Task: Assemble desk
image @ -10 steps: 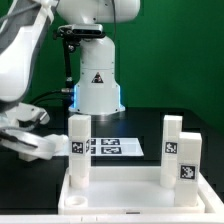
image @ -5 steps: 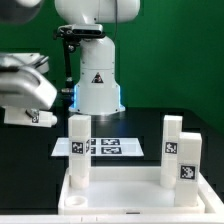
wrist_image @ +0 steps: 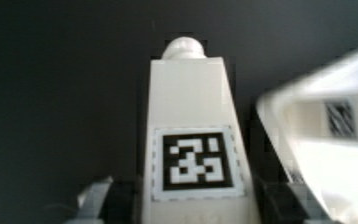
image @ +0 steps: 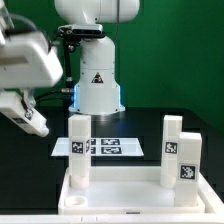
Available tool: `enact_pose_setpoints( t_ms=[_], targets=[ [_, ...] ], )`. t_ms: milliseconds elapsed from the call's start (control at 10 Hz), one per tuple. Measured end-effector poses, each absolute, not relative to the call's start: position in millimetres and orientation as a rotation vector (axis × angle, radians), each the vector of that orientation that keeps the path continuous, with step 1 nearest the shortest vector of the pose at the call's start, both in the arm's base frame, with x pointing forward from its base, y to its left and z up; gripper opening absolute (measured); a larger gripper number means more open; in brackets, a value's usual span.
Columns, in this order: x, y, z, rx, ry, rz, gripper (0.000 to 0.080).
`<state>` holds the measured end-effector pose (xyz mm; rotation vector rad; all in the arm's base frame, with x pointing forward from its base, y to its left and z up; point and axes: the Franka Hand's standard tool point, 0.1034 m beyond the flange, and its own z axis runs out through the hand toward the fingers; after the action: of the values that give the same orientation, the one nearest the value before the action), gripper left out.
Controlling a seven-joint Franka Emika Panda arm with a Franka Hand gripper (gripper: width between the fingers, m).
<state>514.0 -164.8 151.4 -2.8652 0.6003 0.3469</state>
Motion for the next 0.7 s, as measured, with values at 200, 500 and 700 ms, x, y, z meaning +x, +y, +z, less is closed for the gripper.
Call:
enact_pose_setpoints(
  t_ms=[200,500,700],
  targets=[
    [538,-155,172.5,-2.972,0.534,0.069,0.0284],
    [538,-158,167.5,-3.027,0.564,-0.252,0.0284],
    [580,-133,183.2,-3.049,0.537,-0.527,0.0284]
  ],
)
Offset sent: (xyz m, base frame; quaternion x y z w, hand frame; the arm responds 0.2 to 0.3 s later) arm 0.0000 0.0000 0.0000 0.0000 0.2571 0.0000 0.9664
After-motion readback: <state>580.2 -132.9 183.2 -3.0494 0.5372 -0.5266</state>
